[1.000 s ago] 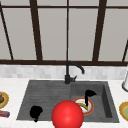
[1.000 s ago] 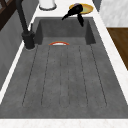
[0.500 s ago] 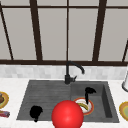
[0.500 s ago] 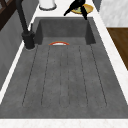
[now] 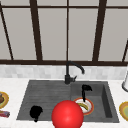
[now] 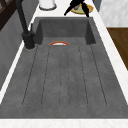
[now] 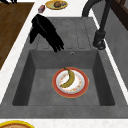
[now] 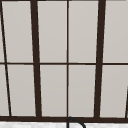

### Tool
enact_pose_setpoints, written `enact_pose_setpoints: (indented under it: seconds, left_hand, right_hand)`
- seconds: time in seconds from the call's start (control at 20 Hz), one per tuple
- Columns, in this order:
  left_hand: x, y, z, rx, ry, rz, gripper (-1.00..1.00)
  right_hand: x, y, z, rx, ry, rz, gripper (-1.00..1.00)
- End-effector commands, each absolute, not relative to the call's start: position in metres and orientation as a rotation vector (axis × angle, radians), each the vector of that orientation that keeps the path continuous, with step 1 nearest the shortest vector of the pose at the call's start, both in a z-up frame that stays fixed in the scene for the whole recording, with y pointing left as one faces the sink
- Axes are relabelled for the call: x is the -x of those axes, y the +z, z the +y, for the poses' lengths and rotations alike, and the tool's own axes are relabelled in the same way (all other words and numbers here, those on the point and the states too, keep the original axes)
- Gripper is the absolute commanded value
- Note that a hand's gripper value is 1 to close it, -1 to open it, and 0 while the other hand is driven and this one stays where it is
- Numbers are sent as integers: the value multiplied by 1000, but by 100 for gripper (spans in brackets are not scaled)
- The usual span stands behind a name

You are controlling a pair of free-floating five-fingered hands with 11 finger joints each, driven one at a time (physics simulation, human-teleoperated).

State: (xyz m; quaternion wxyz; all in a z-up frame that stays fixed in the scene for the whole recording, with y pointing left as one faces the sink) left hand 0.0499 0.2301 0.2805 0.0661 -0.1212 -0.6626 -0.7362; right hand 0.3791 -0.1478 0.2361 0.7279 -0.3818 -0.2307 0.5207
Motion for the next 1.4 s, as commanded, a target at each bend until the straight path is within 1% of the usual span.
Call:
enact_pose_setpoints:
  seconds: [0.0, 0.1, 0.2, 0.3, 0.6, 1.05, 1.35]
  left_hand:
    - [-50, 281, 230, 365, -2220, -1998, 0]
    - [-50, 281, 230, 365, -2220, -1998, 0]
    - [-50, 281, 230, 365, -2220, -1998, 0]
    - [-50, 281, 230, 365, -2220, -1998, 0]
    - [-50, 281, 230, 365, -2220, -1998, 0]
    - [-50, 281, 230, 365, -2220, -1998, 0]
    - [-50, 281, 230, 365, -2220, -1998, 0]
  right_hand:
    - [-379, 241, -132, 806, 1209, -535, -100]
    - [-371, 230, -128, 794, 1211, -582, -100]
    - [-348, 214, -135, 813, 1199, -589, -100]
    - [-341, 208, -141, 814, 1204, -650, -100]
    - [-305, 191, -156, 755, 1221, -741, -100]
    - [-234, 227, -178, 690, 1221, -763, -100]
    - [-208, 260, -180, 674, 1274, -744, -100]
